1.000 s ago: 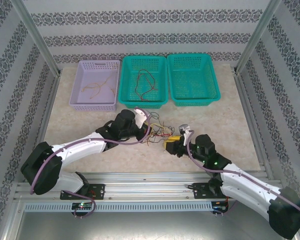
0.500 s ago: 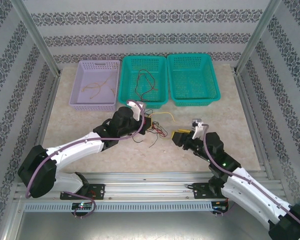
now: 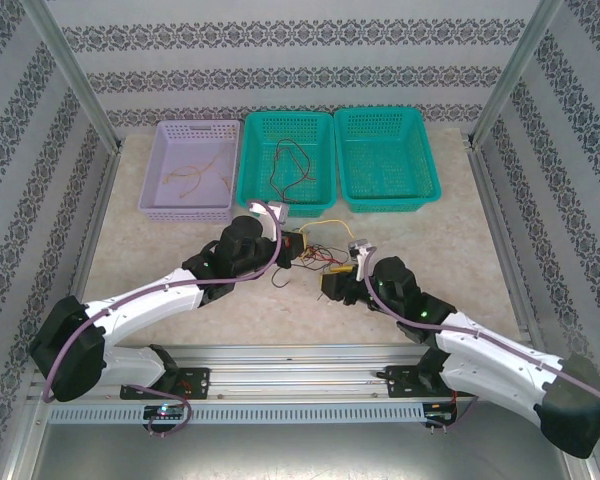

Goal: Untangle the cables

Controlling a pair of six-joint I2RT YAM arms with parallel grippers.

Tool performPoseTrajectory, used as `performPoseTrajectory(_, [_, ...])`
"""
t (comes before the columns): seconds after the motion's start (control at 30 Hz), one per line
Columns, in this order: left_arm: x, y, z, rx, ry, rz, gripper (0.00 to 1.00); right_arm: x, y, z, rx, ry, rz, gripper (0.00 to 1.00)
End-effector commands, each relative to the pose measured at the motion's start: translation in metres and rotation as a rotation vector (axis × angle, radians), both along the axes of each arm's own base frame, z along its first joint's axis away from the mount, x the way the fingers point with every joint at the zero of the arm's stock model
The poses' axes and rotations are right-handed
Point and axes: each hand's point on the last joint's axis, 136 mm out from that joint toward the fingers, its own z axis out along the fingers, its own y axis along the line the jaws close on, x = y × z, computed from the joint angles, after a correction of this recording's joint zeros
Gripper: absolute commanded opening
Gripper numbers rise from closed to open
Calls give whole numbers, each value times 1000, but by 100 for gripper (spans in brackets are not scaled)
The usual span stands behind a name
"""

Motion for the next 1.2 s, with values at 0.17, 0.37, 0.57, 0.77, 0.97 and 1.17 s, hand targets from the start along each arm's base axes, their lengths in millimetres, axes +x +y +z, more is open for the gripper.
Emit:
performPoseTrajectory(0.17, [-6, -3, 17, -72, 6, -3, 0, 13, -19, -2, 0, -33, -136, 42])
performPoseTrajectory(0.37, [-9, -6, 19, -96, 19, -23, 0, 20, -17, -10, -53, -35, -137, 43])
performPoseTrajectory(0.57, [-14, -9, 17, -110, 28, -46, 0, 39, -14, 8, -73, -131, -178, 45])
performPoseTrajectory(0.77, [-15, -8, 15, -110, 32, -51, 0, 46, 7, 12, -62, -149, -111, 41])
performPoseTrajectory(0.97, [-17, -6, 20, -118, 19, -49, 0, 54, 7, 1, -125, -144, -125, 6])
performPoseTrajectory(1.17, [-20, 23, 45, -64, -45, 8, 0, 62, -35, -3, -166, -130, -308, 0])
